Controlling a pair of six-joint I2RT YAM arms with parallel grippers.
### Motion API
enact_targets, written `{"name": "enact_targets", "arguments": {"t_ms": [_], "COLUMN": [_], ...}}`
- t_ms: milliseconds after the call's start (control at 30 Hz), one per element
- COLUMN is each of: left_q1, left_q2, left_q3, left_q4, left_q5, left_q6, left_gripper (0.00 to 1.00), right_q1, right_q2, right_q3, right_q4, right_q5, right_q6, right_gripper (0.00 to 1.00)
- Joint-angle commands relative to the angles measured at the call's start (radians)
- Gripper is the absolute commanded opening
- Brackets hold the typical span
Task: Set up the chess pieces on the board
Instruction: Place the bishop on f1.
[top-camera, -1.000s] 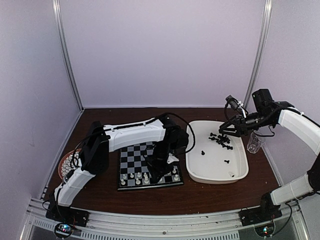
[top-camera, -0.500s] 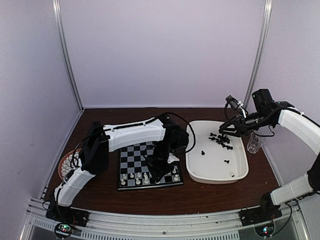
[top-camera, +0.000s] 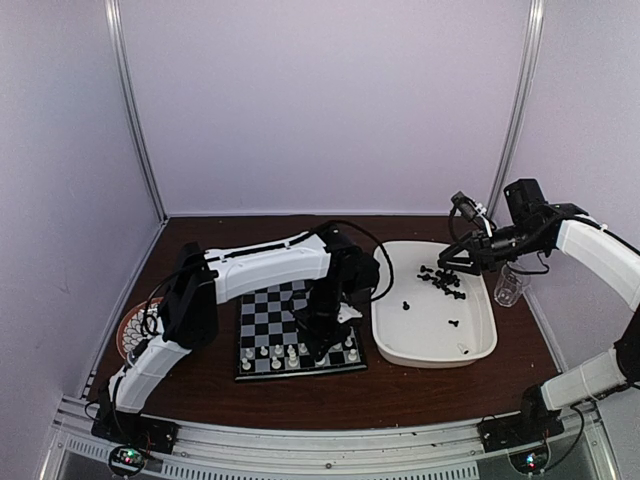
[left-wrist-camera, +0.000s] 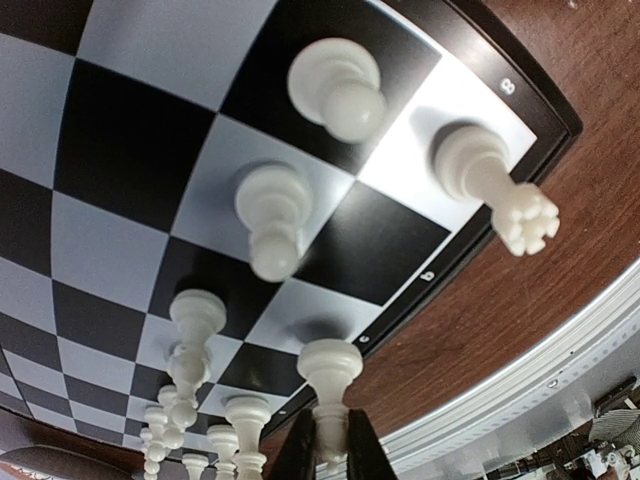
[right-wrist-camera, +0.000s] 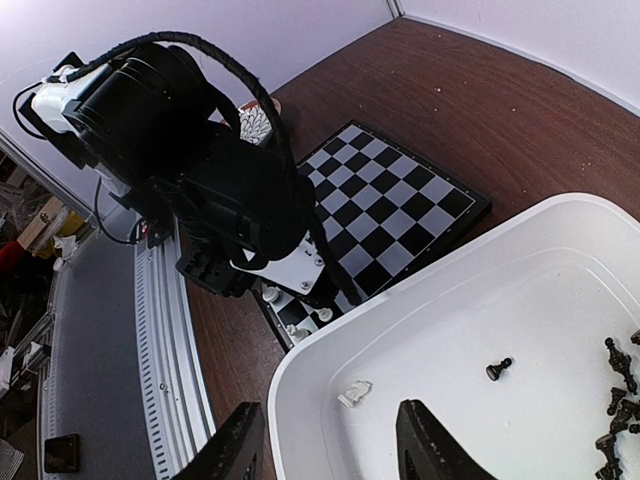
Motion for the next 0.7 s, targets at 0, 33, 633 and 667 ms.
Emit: {"name": "enact_targets", "arguments": {"t_ms": [0,33,633,667], "left_q1": [-0.003,-0.003,-0.004,-0.004], "left_q2": [0.025,0.028,0.022,0.021], "left_q3": [0.034,0.034,0.038,0.040], "left_q4": [0.001,0.001,-0.002,-0.002], "left_q5": [-0.001,-0.002,-0.048,-0.047], "left_q6": [0.001,0.002,-0.016,-0.016], "left_gripper": [0.10,0.10,0.24,0.24], "right_q1": [0.005,0.006,0.005,0.005], "right_q2": [-0.006,-0.007,-0.009,-0.008], "right_q3": [-0.012,-0.012,-0.010,-0.010], "right_q4": [-0.004,-0.004,-0.010,-0.010], "right_q5": [-0.005,-0.005,-0.008,-0.008], "right_q6": [-0.019,-0.019,-0.021,-0.022], "right_gripper": [0.49,0.49,0.49,0.49]}}
